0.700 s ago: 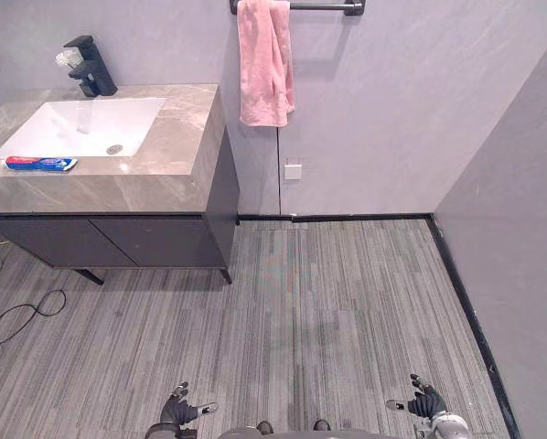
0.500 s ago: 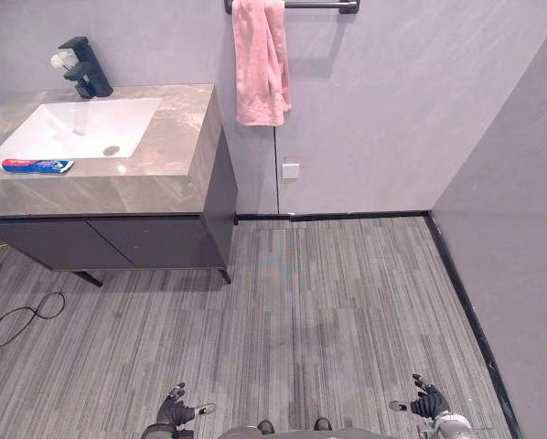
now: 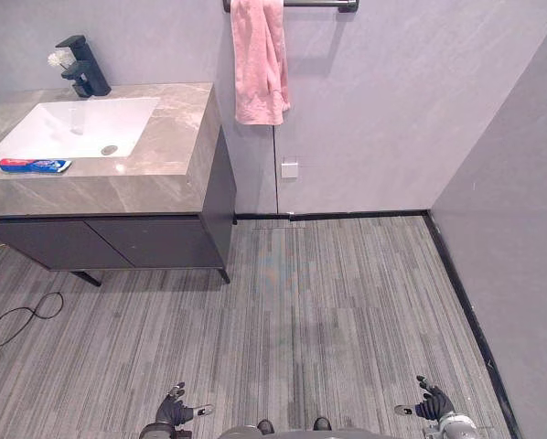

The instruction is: Organize washtable

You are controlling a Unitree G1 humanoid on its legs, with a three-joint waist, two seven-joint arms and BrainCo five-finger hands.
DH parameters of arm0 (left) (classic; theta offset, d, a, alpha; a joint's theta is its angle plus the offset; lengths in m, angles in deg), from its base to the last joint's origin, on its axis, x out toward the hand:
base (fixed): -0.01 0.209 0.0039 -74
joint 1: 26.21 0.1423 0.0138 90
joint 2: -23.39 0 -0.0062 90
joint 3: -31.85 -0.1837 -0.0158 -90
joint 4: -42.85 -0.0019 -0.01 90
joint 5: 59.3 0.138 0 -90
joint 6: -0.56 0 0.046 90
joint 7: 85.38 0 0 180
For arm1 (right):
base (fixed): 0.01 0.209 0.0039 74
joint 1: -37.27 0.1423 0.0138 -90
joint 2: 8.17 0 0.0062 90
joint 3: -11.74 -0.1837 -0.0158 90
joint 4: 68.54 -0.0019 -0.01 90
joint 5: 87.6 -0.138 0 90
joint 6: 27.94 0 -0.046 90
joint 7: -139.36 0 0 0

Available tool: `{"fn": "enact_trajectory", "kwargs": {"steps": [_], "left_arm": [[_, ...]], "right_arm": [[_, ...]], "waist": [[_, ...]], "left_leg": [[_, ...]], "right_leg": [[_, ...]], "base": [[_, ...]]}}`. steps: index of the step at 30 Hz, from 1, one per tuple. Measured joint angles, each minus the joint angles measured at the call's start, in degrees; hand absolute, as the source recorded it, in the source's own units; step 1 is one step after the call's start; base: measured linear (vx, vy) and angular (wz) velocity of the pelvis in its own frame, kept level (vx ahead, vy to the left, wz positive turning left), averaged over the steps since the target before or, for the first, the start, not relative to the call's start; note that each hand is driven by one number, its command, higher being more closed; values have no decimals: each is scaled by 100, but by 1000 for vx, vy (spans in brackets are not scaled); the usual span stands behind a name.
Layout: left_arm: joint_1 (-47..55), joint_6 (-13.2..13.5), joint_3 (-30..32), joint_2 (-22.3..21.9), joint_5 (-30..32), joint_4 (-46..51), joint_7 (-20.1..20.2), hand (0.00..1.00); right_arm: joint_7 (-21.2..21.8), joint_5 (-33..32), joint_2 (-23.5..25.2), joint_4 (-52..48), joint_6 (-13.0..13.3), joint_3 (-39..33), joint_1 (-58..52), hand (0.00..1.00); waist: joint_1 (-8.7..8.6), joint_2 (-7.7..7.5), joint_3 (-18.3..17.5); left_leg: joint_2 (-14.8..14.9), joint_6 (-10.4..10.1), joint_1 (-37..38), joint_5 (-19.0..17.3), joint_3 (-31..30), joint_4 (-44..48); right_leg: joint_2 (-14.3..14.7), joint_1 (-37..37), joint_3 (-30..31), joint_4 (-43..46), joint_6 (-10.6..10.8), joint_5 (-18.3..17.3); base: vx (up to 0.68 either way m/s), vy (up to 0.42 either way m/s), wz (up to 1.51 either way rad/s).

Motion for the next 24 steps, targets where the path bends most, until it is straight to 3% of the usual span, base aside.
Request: {"fn": "enact_trajectory", "kwargs": {"steps": [16,19,22,24], "left_arm": [[-50,-5,11,-61,-183,-4,-123,0],[-45,-10,15,-74,-204,-5,-125,0],[-136,-11,11,-133,-215,2,-144,0],[-162,-9,-11,-197,-251,78,-149,0]], "right_arm": [[-4,-451,381,69,-143,-102,114,0],[-5,-474,452,68,-145,-102,272,0],[-13,-484,459,66,-148,-105,381,0],[-12,-489,507,65,-153,-102,383,0]], "waist": [[31,-81,60],[45,-112,96],[38,-62,154],[31,-22,232]], "left_leg": [[8,75,-113,-55,250,-64],[89,105,-345,-380,448,394],[177,164,-553,-734,619,917],[208,230,-514,-947,735,1190]], "right_leg": [[25,-225,253,-19,19,16],[63,-394,456,118,57,-14],[93,-745,587,877,206,-399],[81,-1241,524,2116,484,-788]], "base": [[-10,-16,-8],[24,5,-39],[39,42,-34],[41,81,-20]]}}
